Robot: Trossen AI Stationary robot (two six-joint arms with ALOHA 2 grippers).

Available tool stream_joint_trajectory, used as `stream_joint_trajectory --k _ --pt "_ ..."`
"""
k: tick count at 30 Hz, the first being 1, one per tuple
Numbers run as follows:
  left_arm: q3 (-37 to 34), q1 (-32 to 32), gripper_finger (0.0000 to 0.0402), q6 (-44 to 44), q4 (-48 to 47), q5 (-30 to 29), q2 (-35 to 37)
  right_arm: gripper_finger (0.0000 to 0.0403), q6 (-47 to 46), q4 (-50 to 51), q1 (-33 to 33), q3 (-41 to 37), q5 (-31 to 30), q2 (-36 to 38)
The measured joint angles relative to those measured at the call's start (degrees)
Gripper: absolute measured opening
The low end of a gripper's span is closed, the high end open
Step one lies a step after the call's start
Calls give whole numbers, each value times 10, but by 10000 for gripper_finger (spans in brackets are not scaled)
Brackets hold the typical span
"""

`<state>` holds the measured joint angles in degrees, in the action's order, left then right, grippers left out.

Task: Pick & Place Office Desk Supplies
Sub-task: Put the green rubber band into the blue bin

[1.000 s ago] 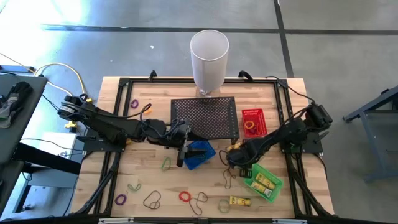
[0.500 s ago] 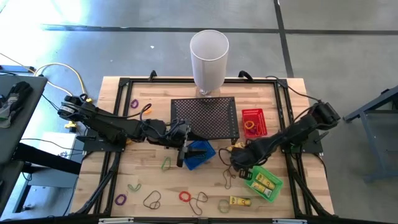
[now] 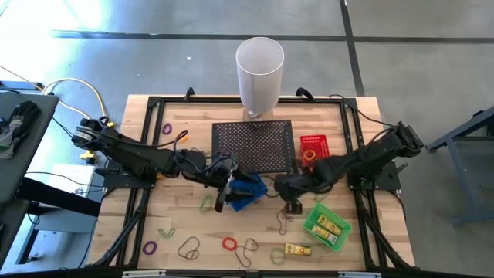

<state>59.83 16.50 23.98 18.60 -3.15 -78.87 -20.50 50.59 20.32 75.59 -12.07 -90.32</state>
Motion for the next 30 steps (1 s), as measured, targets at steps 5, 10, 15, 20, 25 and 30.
stream_joint_trajectory --k 5,10,15,20,25,30 --pt "0 11 241 1 -8 -2 4 2 133 -101 -36 5 7 -21" --pt "0 27 241 -19 -21 -47 19 2 181 -151 -62 6 45 -60" --pt "0 49 241 -53 -22 -123 26 2 210 -183 -72 6 65 -102" --pt "0 65 241 -64 -25 -167 29 2 209 -198 -78 5 96 -130" --pt "0 70 241 -64 -32 -185 29 11 210 -205 -80 5 111 -130" --pt "0 71 241 -62 -34 -185 29 52 205 -205 -81 5 109 -130"
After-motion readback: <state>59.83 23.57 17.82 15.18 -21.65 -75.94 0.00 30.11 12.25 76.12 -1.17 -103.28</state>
